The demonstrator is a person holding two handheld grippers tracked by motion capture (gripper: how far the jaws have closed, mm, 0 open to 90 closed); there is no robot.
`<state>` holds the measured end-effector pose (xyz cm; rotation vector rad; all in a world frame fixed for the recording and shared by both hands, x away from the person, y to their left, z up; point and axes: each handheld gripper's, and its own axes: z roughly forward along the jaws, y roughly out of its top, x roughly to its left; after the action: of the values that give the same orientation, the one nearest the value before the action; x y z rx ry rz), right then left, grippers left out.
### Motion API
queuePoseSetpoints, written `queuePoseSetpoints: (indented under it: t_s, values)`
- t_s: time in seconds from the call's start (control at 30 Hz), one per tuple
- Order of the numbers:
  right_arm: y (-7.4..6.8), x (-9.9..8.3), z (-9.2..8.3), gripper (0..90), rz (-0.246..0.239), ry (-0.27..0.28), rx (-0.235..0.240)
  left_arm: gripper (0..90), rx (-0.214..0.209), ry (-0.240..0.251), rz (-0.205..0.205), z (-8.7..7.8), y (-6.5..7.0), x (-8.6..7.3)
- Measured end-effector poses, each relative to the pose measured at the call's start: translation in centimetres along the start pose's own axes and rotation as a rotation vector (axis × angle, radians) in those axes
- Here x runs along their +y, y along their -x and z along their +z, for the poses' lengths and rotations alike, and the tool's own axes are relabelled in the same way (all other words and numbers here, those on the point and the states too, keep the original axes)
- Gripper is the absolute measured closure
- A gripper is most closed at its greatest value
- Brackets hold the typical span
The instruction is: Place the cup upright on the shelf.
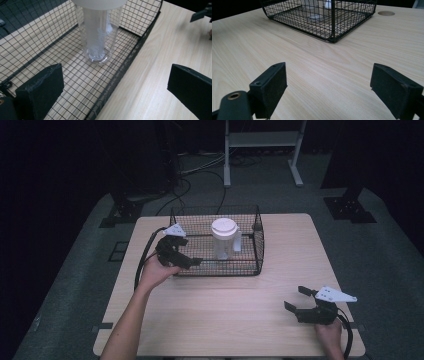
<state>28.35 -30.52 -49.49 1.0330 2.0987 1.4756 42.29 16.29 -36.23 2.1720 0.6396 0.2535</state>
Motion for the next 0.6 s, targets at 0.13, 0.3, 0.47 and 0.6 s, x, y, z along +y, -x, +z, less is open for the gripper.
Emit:
queuePoseSetpoints:
  t_s: [0.13, 0.3, 0.47, 0.6]
  values:
    - [0.0, 0.0, 0.0, 12.8, 0.003, -0.006, -0.002, 0.0, -0.008, 0.014, -0.002, -0.1, 0.6, -0.7]
    - [-0.1, 0.0, 0.0, 12.9, 0.008, -0.007, -0.003, 0.0, -0.016, 0.035, 0.013, -0.4, 1.5, -1.1]
    - [-0.1, 0.0, 0.0, 12.8, 0.01, -0.009, -0.003, 0.0, -0.02, 0.049, 0.022, -0.9, 2.1, -1.7]
    - [0.0, 0.0, 0.0, 12.9, 0.009, -0.012, -0.005, 0.0, -0.018, 0.05, 0.033, -1.1, 2.8, -2.1]
